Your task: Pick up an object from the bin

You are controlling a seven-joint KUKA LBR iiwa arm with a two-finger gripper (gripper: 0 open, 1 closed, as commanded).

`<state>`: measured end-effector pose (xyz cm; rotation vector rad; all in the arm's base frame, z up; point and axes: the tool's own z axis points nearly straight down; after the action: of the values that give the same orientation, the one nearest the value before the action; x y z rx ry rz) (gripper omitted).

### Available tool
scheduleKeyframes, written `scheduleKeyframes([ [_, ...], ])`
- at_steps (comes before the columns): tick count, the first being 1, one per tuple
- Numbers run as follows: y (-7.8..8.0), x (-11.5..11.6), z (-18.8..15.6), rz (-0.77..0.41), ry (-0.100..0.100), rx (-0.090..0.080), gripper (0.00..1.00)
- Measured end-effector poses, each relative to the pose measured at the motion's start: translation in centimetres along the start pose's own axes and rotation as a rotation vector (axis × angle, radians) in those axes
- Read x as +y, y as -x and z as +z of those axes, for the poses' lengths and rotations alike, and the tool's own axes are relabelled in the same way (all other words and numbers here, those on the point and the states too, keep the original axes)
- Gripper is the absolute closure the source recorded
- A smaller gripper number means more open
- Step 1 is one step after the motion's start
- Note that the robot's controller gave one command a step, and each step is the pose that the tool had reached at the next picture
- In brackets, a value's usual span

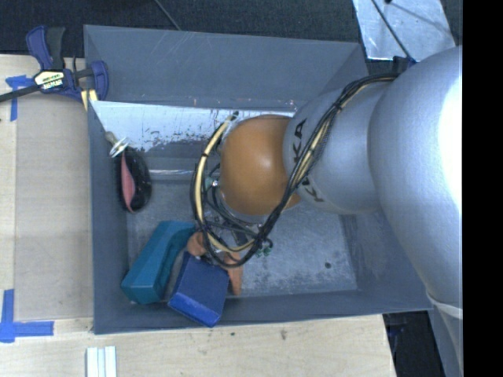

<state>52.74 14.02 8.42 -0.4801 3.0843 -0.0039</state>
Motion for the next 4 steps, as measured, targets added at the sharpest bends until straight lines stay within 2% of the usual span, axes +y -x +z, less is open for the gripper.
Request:
scheduleKeyframes([
  [2, 0.00, 0.00, 0.00, 0.000, 0.000, 0.000, 1.00],
  [3, -0.37, 0.33, 0.34, -0.005, 0.004, 0.010, 0.00],
  [4, -0.36, 0.33, 0.34, -0.004, 0.004, 0.010, 0.00],
])
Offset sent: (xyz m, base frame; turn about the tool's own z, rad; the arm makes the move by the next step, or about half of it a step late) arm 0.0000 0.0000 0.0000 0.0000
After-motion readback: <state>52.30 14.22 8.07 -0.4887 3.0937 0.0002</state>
